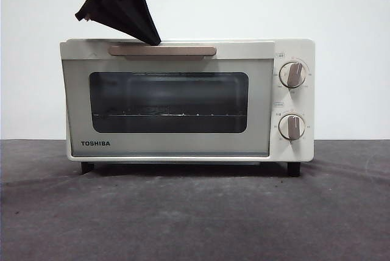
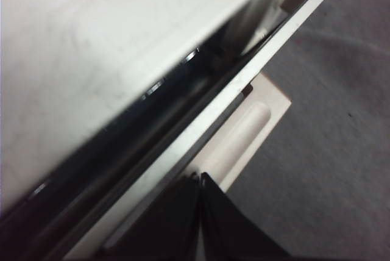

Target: The left arm flap open the oven, the right arm pick bread and place it into oven, the left arm flap close the oven

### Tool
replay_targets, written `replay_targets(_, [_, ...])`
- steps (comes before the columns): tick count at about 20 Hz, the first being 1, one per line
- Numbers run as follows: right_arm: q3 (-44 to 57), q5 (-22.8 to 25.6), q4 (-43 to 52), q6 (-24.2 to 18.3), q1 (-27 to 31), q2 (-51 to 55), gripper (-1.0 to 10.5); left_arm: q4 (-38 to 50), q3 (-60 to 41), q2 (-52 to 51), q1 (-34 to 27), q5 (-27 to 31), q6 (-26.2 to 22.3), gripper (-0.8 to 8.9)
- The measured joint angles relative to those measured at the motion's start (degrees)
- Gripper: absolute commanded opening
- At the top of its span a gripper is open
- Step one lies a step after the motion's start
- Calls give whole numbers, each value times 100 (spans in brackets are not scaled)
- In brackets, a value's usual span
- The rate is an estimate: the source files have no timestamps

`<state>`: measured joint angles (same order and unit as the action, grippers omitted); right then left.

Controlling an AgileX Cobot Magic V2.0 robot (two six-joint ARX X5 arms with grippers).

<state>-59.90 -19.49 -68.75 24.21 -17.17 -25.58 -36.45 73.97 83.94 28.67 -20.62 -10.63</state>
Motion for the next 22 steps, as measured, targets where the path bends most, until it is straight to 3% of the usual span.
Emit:
replay_targets(4, [0, 0, 0, -33, 0, 0, 190, -127, -63, -55, 199, 286, -2, 10])
replay_targets(10, [0, 44, 0, -39, 0, 0, 190, -85, -717, -157, 529, 216, 24, 10])
replay_targets(14, [0, 326, 4, -52, 0, 0, 190, -173, -1217, -160, 743, 151, 81, 10])
replay_targets(22, [0, 326, 249, -197, 0, 0, 190, -109, -1436, -190, 879, 391, 289, 10])
